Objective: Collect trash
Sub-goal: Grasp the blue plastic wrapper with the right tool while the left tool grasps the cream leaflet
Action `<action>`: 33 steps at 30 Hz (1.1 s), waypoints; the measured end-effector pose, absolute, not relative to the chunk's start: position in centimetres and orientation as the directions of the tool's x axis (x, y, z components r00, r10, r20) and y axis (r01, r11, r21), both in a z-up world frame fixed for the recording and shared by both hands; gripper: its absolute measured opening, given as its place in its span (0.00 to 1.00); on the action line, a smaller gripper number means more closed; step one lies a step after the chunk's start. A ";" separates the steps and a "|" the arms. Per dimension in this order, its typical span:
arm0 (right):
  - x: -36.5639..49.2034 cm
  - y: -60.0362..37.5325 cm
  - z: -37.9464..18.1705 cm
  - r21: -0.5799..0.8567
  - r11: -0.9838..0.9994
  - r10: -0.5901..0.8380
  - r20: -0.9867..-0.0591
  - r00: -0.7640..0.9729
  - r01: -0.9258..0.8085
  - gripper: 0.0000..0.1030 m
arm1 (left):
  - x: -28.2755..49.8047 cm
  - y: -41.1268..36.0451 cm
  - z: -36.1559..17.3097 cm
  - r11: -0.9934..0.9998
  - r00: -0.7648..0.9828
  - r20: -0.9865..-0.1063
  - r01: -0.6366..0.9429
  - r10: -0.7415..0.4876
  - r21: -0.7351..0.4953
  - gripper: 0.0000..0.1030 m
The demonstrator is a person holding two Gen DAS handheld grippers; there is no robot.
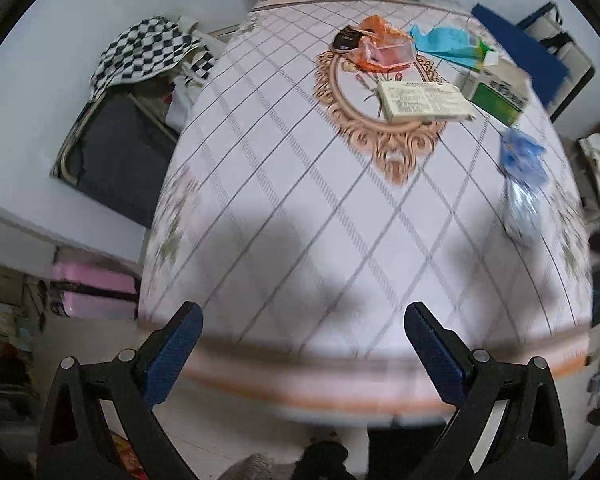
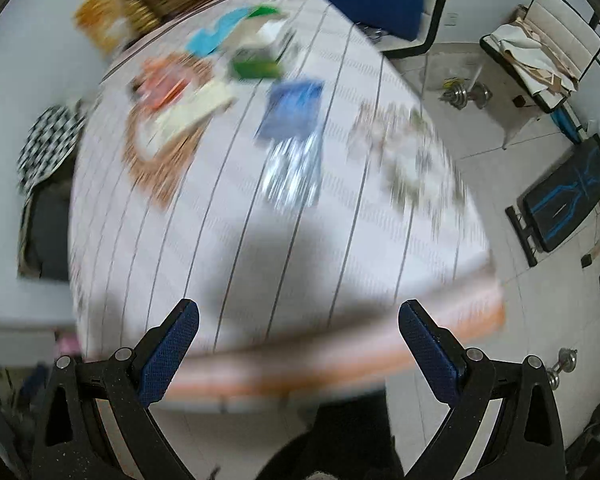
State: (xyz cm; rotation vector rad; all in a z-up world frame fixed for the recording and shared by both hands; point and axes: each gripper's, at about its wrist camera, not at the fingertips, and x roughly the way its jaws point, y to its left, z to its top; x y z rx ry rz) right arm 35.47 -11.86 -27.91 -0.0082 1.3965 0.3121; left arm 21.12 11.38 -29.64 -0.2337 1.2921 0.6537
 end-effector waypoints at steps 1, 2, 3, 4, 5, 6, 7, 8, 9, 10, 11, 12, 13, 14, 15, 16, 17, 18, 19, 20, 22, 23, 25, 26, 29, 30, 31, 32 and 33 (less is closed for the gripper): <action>37.4 -11.4 -28.5 0.181 0.960 0.212 -0.967 0.138 -0.212 0.98 | 23.0 11.6 -30.2 0.803 0.113 -0.937 -0.555 0.332 0.218 1.00; 40.3 -10.8 -29.3 0.181 0.962 0.211 -0.968 0.136 -0.202 0.98 | 25.3 11.8 -30.8 0.809 0.099 -0.931 -0.532 0.352 0.249 1.00; 43.0 -10.1 -30.1 0.179 0.965 0.206 -0.969 0.135 -0.192 0.98 | 27.1 12.0 -31.1 0.813 0.088 -0.924 -0.512 0.372 0.279 1.00; 44.6 -9.6 -30.9 0.176 0.966 0.203 -0.971 0.130 -0.189 0.96 | 28.8 12.3 -31.5 0.816 0.080 -0.916 -0.490 0.392 0.306 1.00; 46.8 -8.8 -32.1 0.176 0.968 0.199 -0.974 0.113 -0.181 0.88 | 30.6 12.6 -32.0 0.823 0.076 -0.910 -0.463 0.408 0.330 1.00; 49.0 -7.8 -33.4 0.174 0.969 0.192 -0.977 0.089 -0.176 0.85 | 32.1 12.9 -32.5 0.827 0.072 -0.905 -0.440 0.420 0.349 1.00; 50.1 -7.2 -34.4 0.173 0.969 0.188 -0.980 0.072 -0.177 0.80 | 33.5 13.1 -32.8 0.831 0.068 -0.898 -0.415 0.434 0.370 1.00; 51.4 -6.4 -35.5 0.173 0.969 0.184 -0.982 0.051 -0.178 0.76 | 35.2 13.3 -33.3 0.840 0.070 -0.892 -0.377 0.446 0.391 1.00; 52.7 -5.5 -36.7 0.174 0.967 0.182 -0.983 0.029 -0.185 0.72 | 36.6 13.5 -33.6 0.846 0.070 -0.887 -0.343 0.456 0.408 1.00; 53.0 -5.1 -37.2 0.171 0.967 0.177 -0.984 0.019 -0.191 0.61 | 37.7 13.6 -33.9 0.853 0.072 -0.884 -0.310 0.462 0.420 1.00; 53.7 -4.5 -38.2 0.164 0.965 0.168 -0.986 0.002 -0.205 0.44 | 39.0 13.6 -34.1 0.866 0.084 -0.884 -0.260 0.460 0.426 1.00; 54.2 -4.0 -38.8 0.160 0.963 0.163 -0.987 -0.008 -0.214 0.39 | 39.8 13.6 -34.4 0.874 0.090 -0.884 -0.223 0.459 0.431 1.00; 54.4 -3.9 -39.1 0.163 0.963 0.165 -0.986 -0.009 -0.217 0.30 | 41.0 13.5 -34.7 0.883 0.091 -0.885 -0.164 0.457 0.440 1.00; 54.7 -3.9 -39.0 0.178 0.959 0.181 -0.983 -0.007 -0.219 0.18 | 42.1 13.3 -35.1 0.893 0.101 -0.888 -0.090 0.449 0.441 1.00; 54.9 -4.2 -38.7 0.191 0.957 0.196 -0.981 0.000 -0.217 0.16 | 42.8 13.1 -35.4 0.898 0.106 -0.891 -0.042 0.440 0.439 1.00; 55.2 -4.6 -38.3 0.203 0.956 0.209 -0.978 0.004 -0.212 0.15 | 43.8 12.7 -35.8 0.899 0.110 -0.896 0.030 0.431 0.437 1.00; 55.5 -5.1 -37.8 0.221 0.954 0.228 -0.974 0.007 -0.203 0.14 | 44.7 12.3 -36.4 0.895 0.109 -0.901 0.114 0.419 0.430 1.00; 56.0 -5.8 -37.4 0.238 0.953 0.244 -0.970 0.009 -0.189 0.14 | 45.5 11.9 -36.9 0.887 0.110 -0.907 0.189 0.407 0.421 1.00; 56.2 -6.3 -37.1 0.248 0.952 0.253 -0.967 0.009 -0.180 0.14 | 46.1 11.6 -37.4 0.878 0.105 -0.912 0.247 0.396 0.410 1.00; 56.7 -6.9 -36.8 0.256 0.952 0.260 -0.965 0.007 -0.171 0.14 | 46.7 11.2 -38.3 0.862 0.091 -0.920 0.323 0.382 0.390 1.00; 57.7 -7.9 -36.8 0.258 0.953 0.260 -0.965 -0.009 -0.160 0.14 | 47.7 10.7 -39.5 0.836 0.060 -0.930 0.419 0.363 0.354 1.00; 58.1 -8.2 -37.0 0.256 0.954 0.257 -0.966 -0.013 -0.156 0.14 | 48.2 10.6 -40.1 0.820 0.050 -0.932 0.462 0.358 0.339 1.00; 58.7 -9.0 -37.1 0.245 0.958 0.245 -0.969 -0.015 -0.148 0.14 | 48.9 10.3 -40.8 0.804 0.015 -0.939 0.511 0.343 0.302 0.99; 59.0 -9.2 -37.3 0.243 0.960 0.243 -0.970 -0.017 -0.141 0.14 | 49.2 10.3 -41.1 0.800 0.006 -0.941 0.526 0.338 0.290 0.99; 59.7 -10.0 -37.8 0.240 0.962 0.238 -0.971 -0.027 -0.131 0.14 | 50.0 10.4 -42.1 0.806 -0.030 -0.956 0.546 0.291 0.229 0.93; 59.7 -10.2 -38.0 0.238 0.962 0.236 -0.971 -0.031 -0.133 0.14 | 50.0 10.4 -42.2 0.813 -0.038 -0.959 0.542 0.280 0.216 0.88; 59.9 -10.2 -38.1 0.234 0.963 0.231 -0.972 -0.034 -0.136 0.14 | 50.2 10.5 -42.0 0.823 -0.060 -0.966 0.539 0.250 0.180 0.85; 60.0 -10.2 -38.2 0.232 0.963 0.230 -0.973 -0.034 -0.137 0.14 | 50.3 10.6 -41.8 0.835 -0.080 -0.972 0.531 0.220 0.145 0.74; 60.1 -10.1 -38.2 0.231 0.963 0.228 -0.973 -0.035 -0.141 0.14 | 50.3 10.8 -41.5 0.853 -0.086 -0.976 0.506 0.198 0.128 0.73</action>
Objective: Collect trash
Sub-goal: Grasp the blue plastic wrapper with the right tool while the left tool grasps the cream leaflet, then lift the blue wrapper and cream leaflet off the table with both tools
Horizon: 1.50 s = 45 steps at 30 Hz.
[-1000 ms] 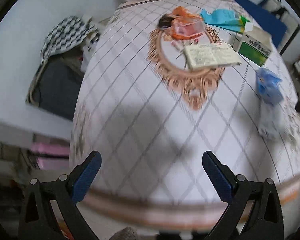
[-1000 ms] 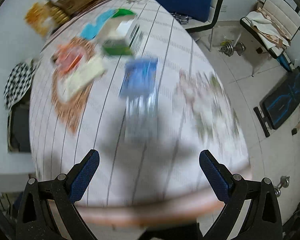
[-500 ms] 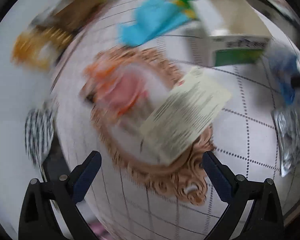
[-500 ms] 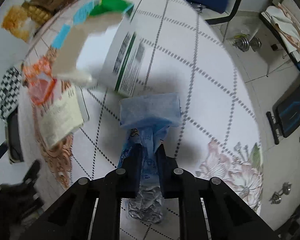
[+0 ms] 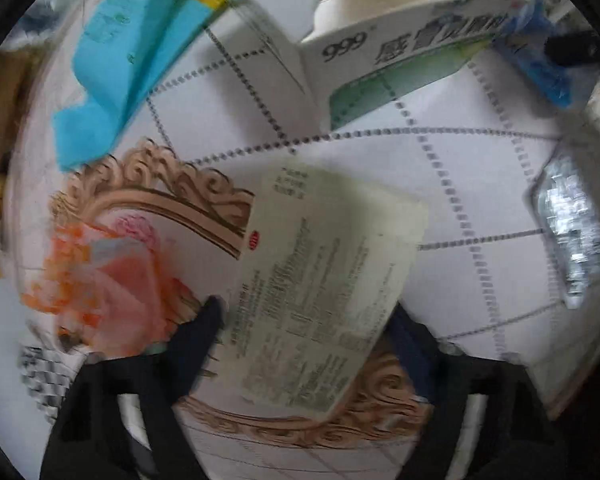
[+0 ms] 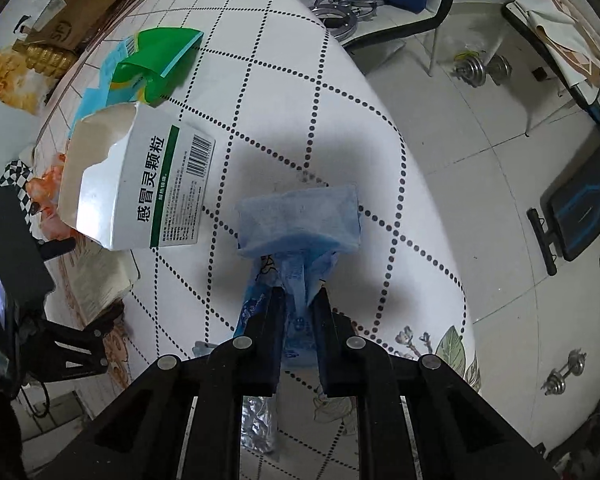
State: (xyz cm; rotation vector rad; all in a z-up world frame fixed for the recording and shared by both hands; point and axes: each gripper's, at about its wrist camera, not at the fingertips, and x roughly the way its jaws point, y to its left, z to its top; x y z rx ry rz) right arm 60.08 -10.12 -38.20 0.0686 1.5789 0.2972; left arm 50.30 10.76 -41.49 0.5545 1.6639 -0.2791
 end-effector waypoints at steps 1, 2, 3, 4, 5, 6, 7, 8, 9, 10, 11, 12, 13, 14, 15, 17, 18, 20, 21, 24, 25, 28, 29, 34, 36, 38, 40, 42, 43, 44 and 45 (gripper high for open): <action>60.0 -10.1 -38.2 0.231 0.963 0.228 -0.973 -0.035 -0.142 0.14 | 50.3 10.9 -41.4 0.865 -0.090 -0.976 0.484 0.197 0.130 0.73; 60.0 -10.1 -38.1 0.232 0.962 0.229 -0.973 -0.034 -0.144 0.14 | 50.2 10.9 -41.4 0.876 -0.091 -0.977 0.464 0.193 0.129 0.73; 60.0 -10.1 -38.1 0.231 0.962 0.228 -0.973 -0.033 -0.146 0.14 | 49.8 10.8 -41.2 0.893 -0.091 -0.981 0.434 0.174 0.118 0.73; 59.9 -10.1 -38.1 0.228 0.962 0.225 -0.974 -0.033 -0.148 0.14 | 49.4 10.8 -41.0 0.923 -0.105 -0.981 0.367 0.166 0.117 0.73; 59.7 -10.1 -38.1 0.226 0.963 0.223 -0.974 -0.035 -0.150 0.14 | 49.0 10.9 -41.0 0.949 -0.125 -0.979 0.291 0.162 0.120 0.73; 59.5 -10.1 -38.1 0.225 0.963 0.221 -0.974 -0.039 -0.151 0.14 | 48.4 11.5 -40.9 0.987 -0.162 -0.980 0.136 0.112 0.090 0.73; 59.2 -10.1 -38.1 0.220 0.963 0.216 -0.975 -0.043 -0.154 0.14 | 47.7 12.1 -40.7 0.998 -0.182 -0.981 0.010 0.067 0.067 0.73; 58.9 -10.0 -38.1 0.209 0.964 0.205 -0.978 -0.043 -0.164 0.14 | 46.9 12.5 -40.6 0.994 -0.198 -0.980 -0.095 0.026 0.045 0.73; 58.6 -10.0 -38.0 0.196 0.965 0.192 -0.981 -0.041 -0.175 0.14 | 45.7 13.1 -40.3 0.974 -0.188 -0.981 -0.228 -0.041 0.003 0.73; 58.4 -9.9 -38.0 0.181 0.966 0.177 -0.983 -0.036 -0.187 0.14 | 44.8 13.4 -40.1 0.951 -0.168 -0.982 -0.308 -0.084 -0.028 0.73; 58.2 -9.9 -38.1 0.169 0.966 0.166 -0.986 -0.032 -0.194 0.14 | 43.9 13.5 -39.9 0.926 -0.146 -0.984 -0.375 -0.104 -0.042 0.74; 58.1 -9.9 -38.1 0.161 0.967 0.158 -0.987 -0.032 -0.200 0.14 | 43.4 13.7 -39.8 0.906 -0.124 -0.986 -0.420 -0.115 -0.053 0.74; 58.0 -9.8 -38.3 0.153 0.967 0.149 -0.988 -0.033 -0.206 0.14 | 43.0 13.7 -39.8 0.891 -0.108 -0.987 -0.449 -0.123 -0.062 0.75; 57.9 -9.7 -38.4 0.146 0.967 0.142 -0.989 -0.036 -0.210 0.15 | 42.8 13.8 -39.9 0.879 -0.098 -0.987 -0.472 -0.126 -0.065 0.76; 57.9 -9.7 -38.6 0.138 0.968 0.133 -0.990 -0.040 -0.210 0.15 | 42.6 13.9 -39.9 0.869 -0.085 -0.989 -0.491 -0.123 -0.065 0.76; 58.0 -9.7 -38.9 0.129 0.969 0.122 -0.991 -0.046 -0.209 0.18 | 42.3 13.6 -39.9 0.868 -0.068 -0.994 -0.495 -0.081 -0.037 0.74; 58.0 -9.6 -38.9 0.122 0.970 0.115 -0.992 -0.044 -0.211 0.18 | 42.2 13.3 -39.8 0.870 -0.057 -0.996 -0.492 -0.074 -0.036 0.74; 58.1 -9.1 -39.0 0.103 0.969 0.097 -0.995 -0.036 -0.224 0.18 | 41.8 12.9 -39.5 0.878 -0.040 -0.998 -0.478 -0.044 -0.020 0.73; 58.0 -9.0 -39.0 0.093 0.968 0.088 -0.996 -0.029 -0.234 0.18 | 41.6 12.7 -39.2 0.880 -0.029 -0.999 -0.474 -0.029 -0.012 0.73; 57.9 -8.8 -38.7 0.087 0.964 0.089 -0.996 -0.005 -0.253 0.14 | 38.8 10.8 -38.5 0.871 -0.001 -1.000 -0.491 0.005 0.005 0.73; 57.6 -8.7 -38.6 0.089 0.963 0.092 -0.996 0.000 -0.256 0.13 | 38.4 10.6 -38.1 0.867 0.007 -1.000 -0.498 0.020 0.014 0.73; 56.8 -8.8 -37.9 0.101 0.962 0.108 -0.994 0.014 -0.256 0.12 | 37.2 10.3 -35.7 0.857 0.054 -0.996 -0.515 0.072 0.033 0.73; 56.3 -8.8 -37.5 0.110 0.960 0.119 -0.993 0.020 -0.258 0.11 | 36.9 10.2 -34.6 0.853 0.075 -0.993 -0.521 0.089 0.037 0.73; 53.0 -8.7 -34.4 0.154 0.942 0.180 -0.982 0.062 -0.299 0.11 | 33.0 8.4 -29.6 0.845 0.168 -0.974 -0.534 0.152 0.040 0.73; 51.3 -8.5 -33.1 0.166 0.935 0.200 -0.977 0.077 -0.315 0.11 | 31.0 7.7 -27.6 0.839 0.208 -0.964 -0.543 0.166 0.027 0.73; 48.9 -8.3 -31.3 0.176 0.923 0.222 -0.970 0.101 -0.342 0.11 | 29.0 7.6 -25.9 0.836 0.244 -0.953 -0.549 0.177 0.015 0.73; 46.4 -8.4 -29.5 0.187 0.912 0.246 -0.962 0.121 -0.365 0.11 | 26.6 8.7 -24.7 0.833 0.280 -0.943 -0.553 0.181 -0.004 0.73; 43.8 -8.4 -27.6 0.192 0.903 0.266 -0.953 0.147 -0.385 0.11 | 24.0 9.3 -23.5 0.835 0.321 -0.929 -0.549 0.183 -0.025 0.73; 42.5 -8.7 -26.8 0.196 0.899 0.277 -0.948 0.160 -0.392 0.11 | 22.8 9.2 -22.9 0.837 0.340 -0.922 -0.547 0.185 -0.034 0.73; 41.0 -8.9 -25.9 0.202 0.895 0.289 -0.941 0.173 -0.397 0.11 | 21.2 9.0 -22.2 0.838 0.358 -0.915 -0.543 0.187 -0.041 0.73; 39.8 -9.0 -25.2 0.206 0.893 0.297 -0.937 0.182 -0.400 0.11 | 20.3 9.2 -22.2 0.840 0.374 -0.909 -0.540 0.186 -0.050 0.73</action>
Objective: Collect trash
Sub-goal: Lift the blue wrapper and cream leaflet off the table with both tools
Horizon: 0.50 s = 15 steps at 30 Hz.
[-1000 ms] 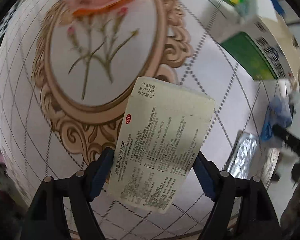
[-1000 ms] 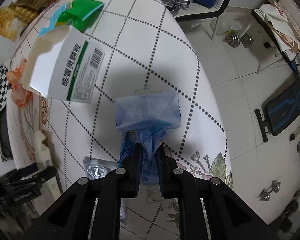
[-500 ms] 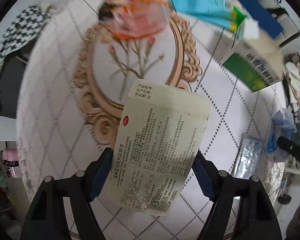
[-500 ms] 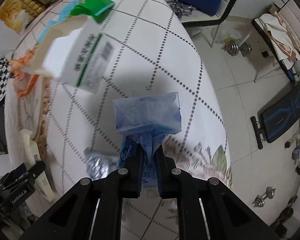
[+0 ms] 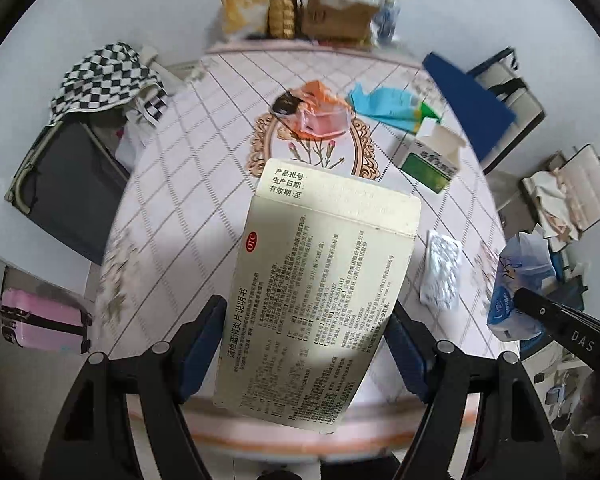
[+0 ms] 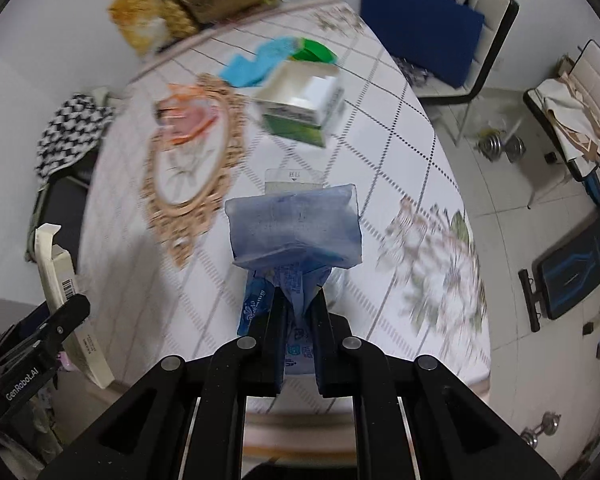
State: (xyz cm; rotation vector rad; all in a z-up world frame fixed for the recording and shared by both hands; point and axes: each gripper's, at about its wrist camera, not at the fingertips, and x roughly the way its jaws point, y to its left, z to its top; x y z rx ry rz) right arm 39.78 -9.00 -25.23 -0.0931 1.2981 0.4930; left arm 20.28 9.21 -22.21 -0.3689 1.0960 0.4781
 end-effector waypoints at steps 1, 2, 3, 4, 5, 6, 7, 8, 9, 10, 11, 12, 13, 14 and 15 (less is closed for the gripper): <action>37.5 -9.3 -24.1 0.207 0.890 0.308 -0.930 0.201 -0.406 0.11 | 18.8 8.9 -21.7 0.841 0.387 -0.904 -0.538 0.183 -0.060 0.73; 35.7 -9.7 -23.3 0.209 0.889 0.315 -0.924 0.215 -0.406 0.11 | 17.7 8.6 -21.3 0.843 0.397 -0.900 -0.534 0.179 -0.068 0.73; 34.4 -9.9 -22.7 0.213 0.889 0.322 -0.921 0.221 -0.406 0.11 | 16.3 8.2 -21.0 0.846 0.410 -0.895 -0.528 0.177 -0.074 0.73; 32.4 -10.3 -22.0 0.218 0.887 0.330 -0.916 0.229 -0.407 0.11 | 14.6 7.7 -20.7 0.851 0.420 -0.890 -0.520 0.178 -0.076 0.73; 30.0 -10.8 -21.3 0.218 0.886 0.335 -0.911 0.240 -0.408 0.11 | 13.0 7.3 -20.6 0.855 0.426 -0.888 -0.513 0.175 -0.078 0.73; 27.9 -11.2 -20.8 0.217 0.886 0.338 -0.908 0.248 -0.410 0.11 | 11.8 7.1 -20.6 0.857 0.429 -0.887 -0.508 0.169 -0.083 0.73; 26.4 -11.3 -20.6 0.218 0.886 0.338 -0.908 0.247 -0.410 0.11 | 10.6 6.8 -20.6 0.859 0.429 -0.889 -0.504 0.160 -0.089 0.73; 24.2 -11.7 -20.5 0.222 0.886 0.339 -0.909 0.242 -0.407 0.11 | 9.2 6.4 -20.9 0.858 0.424 -0.893 -0.504 0.149 -0.096 0.73; 22.7 -12.0 -20.6 0.224 0.886 0.338 -0.911 0.236 -0.405 0.11 | 8.5 6.3 -21.3 0.857 0.418 -0.897 -0.506 0.141 -0.101 0.73; 20.9 -12.4 -20.9 0.229 0.883 0.340 -0.914 0.223 -0.410 0.11 | 7.3 6.0 -21.9 0.852 0.405 -0.906 -0.511 0.124 -0.112 0.73; 19.0 -12.8 -21.5 0.231 0.881 0.335 -0.921 0.200 -0.414 0.11 | 6.4 5.7 -22.6 0.848 0.392 -0.913 -0.515 0.108 -0.121 0.73; 17.5 -13.1 -22.2 0.228 0.879 0.326 -0.928 0.181 -0.418 0.11 | 5.4 5.5 -23.5 0.843 0.378 -0.922 -0.522 0.089 -0.133 0.73; 16.2 -13.5 -23.1 0.227 0.877 0.318 -0.935 0.157 -0.423 0.11 | 4.5 5.3 -24.9 0.835 0.354 -0.933 -0.531 0.061 -0.147 0.73; 15.2 -13.9 -24.0 0.230 0.877 0.312 -0.941 0.135 -0.422 0.11 | 3.8 5.1 -26.2 0.829 0.332 -0.942 -0.538 0.041 -0.153 0.73; 13.9 -14.3 -25.5 0.232 0.877 0.302 -0.948 0.106 -0.420 0.11 | 3.0 5.0 -27.9 0.819 0.305 -0.952 -0.550 0.013 -0.165 0.73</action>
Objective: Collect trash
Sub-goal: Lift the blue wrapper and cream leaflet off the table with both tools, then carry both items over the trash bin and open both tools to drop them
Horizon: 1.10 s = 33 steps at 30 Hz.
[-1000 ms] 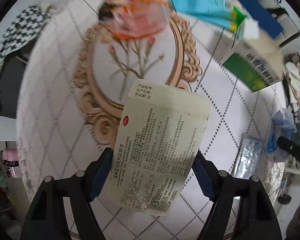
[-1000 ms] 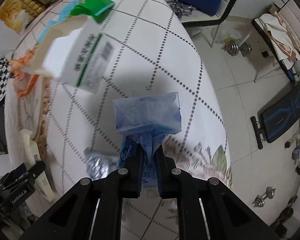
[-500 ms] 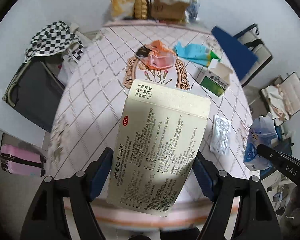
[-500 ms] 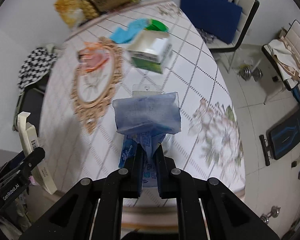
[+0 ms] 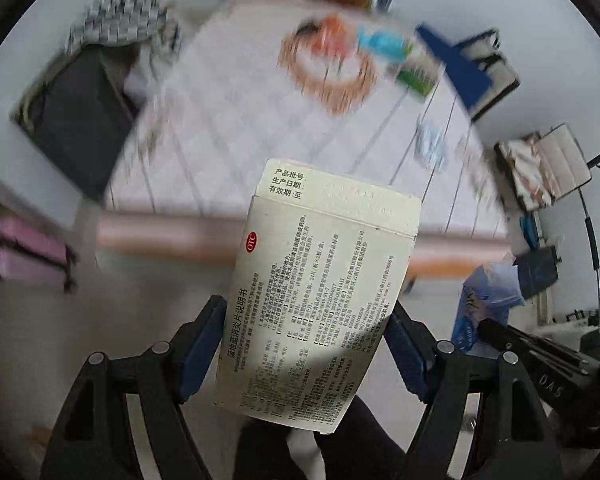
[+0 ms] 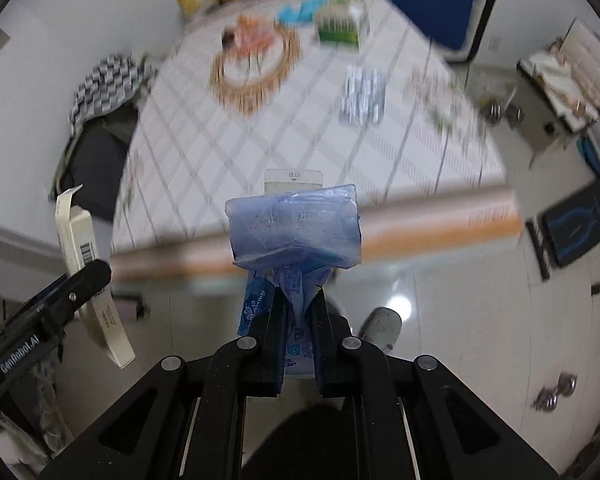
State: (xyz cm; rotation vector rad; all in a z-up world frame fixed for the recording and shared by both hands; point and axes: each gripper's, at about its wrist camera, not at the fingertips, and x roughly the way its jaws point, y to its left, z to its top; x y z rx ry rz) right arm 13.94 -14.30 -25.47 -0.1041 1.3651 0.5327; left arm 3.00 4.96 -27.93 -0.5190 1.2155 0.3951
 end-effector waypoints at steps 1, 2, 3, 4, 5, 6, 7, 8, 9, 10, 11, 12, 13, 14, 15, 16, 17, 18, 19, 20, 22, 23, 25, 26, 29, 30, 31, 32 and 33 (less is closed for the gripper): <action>12.9 -14.7 -27.0 0.235 0.876 0.293 -0.953 0.079 -0.421 0.11 | 2.3 4.9 -30.1 0.806 0.270 -0.962 -0.564 -0.023 -0.178 0.73; 12.3 -15.1 -28.5 0.242 0.877 0.287 -0.956 0.051 -0.415 0.11 | 1.9 4.9 -32.0 0.798 0.247 -0.968 -0.572 -0.051 -0.188 0.73; 11.4 -15.6 -31.0 0.258 0.879 0.282 -0.960 0.000 -0.400 0.11 | 1.4 4.9 -35.0 0.783 0.211 -0.973 -0.590 -0.088 -0.199 0.73; 10.7 -15.9 -33.2 0.270 0.879 0.276 -0.960 -0.043 -0.393 0.11 | 1.0 4.9 -37.1 0.773 0.184 -0.977 -0.604 -0.104 -0.196 0.73; 10.4 -16.1 -35.2 0.276 0.880 0.269 -0.960 -0.073 -0.386 0.11 | 0.8 5.1 -39.6 0.761 0.158 -0.979 -0.618 -0.127 -0.198 0.73; 9.8 -16.4 -38.1 0.282 0.882 0.259 -0.959 -0.113 -0.377 0.11 | 0.6 5.2 -42.0 0.749 0.136 -0.980 -0.632 -0.146 -0.199 0.73; 9.5 -16.5 -39.8 0.287 0.879 0.253 -0.958 -0.139 -0.380 0.11 | 0.4 5.4 -44.9 0.738 0.110 -0.981 -0.647 -0.159 -0.192 0.73; 9.0 -16.6 -43.1 0.292 0.876 0.243 -0.955 -0.173 -0.382 0.11 | 0.4 5.6 -47.8 0.729 0.087 -0.980 -0.657 -0.180 -0.193 0.73; 9.0 -16.7 -44.8 0.294 0.878 0.238 -0.953 -0.187 -0.379 0.11 | 0.4 5.7 -49.8 0.723 0.079 -0.978 -0.663 -0.193 -0.196 0.73; 8.8 -16.8 -47.5 0.299 0.879 0.232 -0.949 -0.213 -0.372 0.11 | 0.4 5.8 -52.3 0.716 0.062 -0.976 -0.670 -0.206 -0.194 0.73; 8.6 -16.9 -50.6 0.304 0.881 0.227 -0.944 -0.240 -0.363 0.11 | 0.4 6.0 -55.0 0.707 0.046 -0.975 -0.680 -0.220 -0.191 0.73; 8.6 -17.0 -52.8 0.304 0.882 0.221 -0.942 -0.253 -0.359 0.11 | 0.4 6.1 -56.5 0.701 0.040 -0.973 -0.687 -0.226 -0.191 0.73; 8.5 -17.0 -55.9 0.302 0.885 0.212 -0.939 -0.270 -0.354 0.11 | 0.4 6.3 -58.8 0.695 0.031 -0.971 -0.693 -0.236 -0.191 0.73; 8.5 -17.0 -57.9 0.305 0.886 0.211 -0.936 -0.283 -0.348 0.11 | 0.5 6.4 -61.1 0.690 0.017 -0.969 -0.699 -0.248 -0.189 0.73; 8.4 -17.1 -60.4 0.309 0.888 0.211 -0.932 -0.294 -0.341 0.11 | 0.5 6.6 -62.8 0.685 0.011 -0.967 -0.704 -0.253 -0.187 0.73; 8.5 -17.0 -62.1 0.304 0.891 0.204 -0.931 -0.302 -0.337 0.11 | 0.5 6.7 -64.4 0.683 0.006 -0.966 -0.707 -0.257 -0.186 0.73; 8.4 -17.0 -64.2 0.302 0.893 0.198 -0.929 -0.312 -0.333 0.11 | 0.6 6.7 -65.8 0.682 0.002 -0.964 -0.706 -0.265 -0.189 0.74; 8.4 -16.9 -66.4 0.309 0.894 0.201 -0.925 -0.323 -0.325 0.11 | 0.7 6.8 -67.3 0.680 -0.002 -0.962 -0.708 -0.274 -0.192 0.74; 8.6 -16.8 -67.9 0.310 0.894 0.202 -0.923 -0.328 -0.323 0.11 | 0.7 7.0 -68.7 0.677 -0.009 -0.960 -0.711 -0.279 -0.190 0.74; 8.7 -16.6 -69.8 0.308 0.893 0.196 -0.922 -0.333 -0.328 0.11 | 0.9 7.1 -70.2 0.674 -0.011 -0.957 -0.712 -0.291 -0.197 0.74; 8.8 -16.2 -72.5 0.316 0.892 0.201 -0.918 -0.341 -0.324 0.11 | 1.0 7.1 -71.8 0.679 -0.020 -0.955 -0.707 -0.297 -0.197 0.75; 8.9 -16.0 -73.8 0.316 0.889 0.198 -0.918 -0.344 -0.331 0.12 | 0.8 7.1 -72.3 0.684 -0.022 -0.956 -0.703 -0.294 -0.194 0.75; 9.0 -15.2 -75.9 0.324 0.884 0.202 -0.915 -0.350 -0.336 0.13 | 0.8 7.2 -73.0 0.696 -0.034 -0.960 -0.696 -0.278 -0.177 0.80; 9.0 -14.8 -76.7 0.323 0.883 0.198 -0.915 -0.352 -0.342 0.18 | 0.6 7.1 -73.2 0.699 -0.037 -0.961 -0.694 -0.274 -0.173 0.94; 9.0 -14.0 -79.1 0.336 0.876 0.200 -0.905 -0.376 -0.345 0.49 | -0.2 7.3 -73.5 0.712 -0.058 -0.966 -0.688 -0.250 -0.143 1.00; 8.5 -13.7 -79.6 0.331 0.877 0.194 -0.908 -0.372 -0.349 0.54 | -0.5 7.4 -73.5 0.713 -0.061 -0.968 -0.688 -0.243 -0.136 1.00; 8.6 -13.3 -79.8 0.321 0.878 0.186 -0.912 -0.366 -0.356 0.62 | -0.9 7.5 -73.2 0.717 -0.068 -0.971 -0.687 -0.228 -0.120 1.00; 8.5 -13.3 -79.9 0.306 0.878 0.171 -0.919 -0.354 -0.369 0.75 | -1.2 7.5 -72.8 0.725 -0.079 -0.977 -0.682 -0.197 -0.092 1.00; 8.4 -13.1 -79.8 0.297 0.877 0.163 -0.924 -0.346 -0.379 0.82 | -1.4 7.4 -72.5 0.733 -0.084 -0.981 -0.676 -0.174 -0.072 1.00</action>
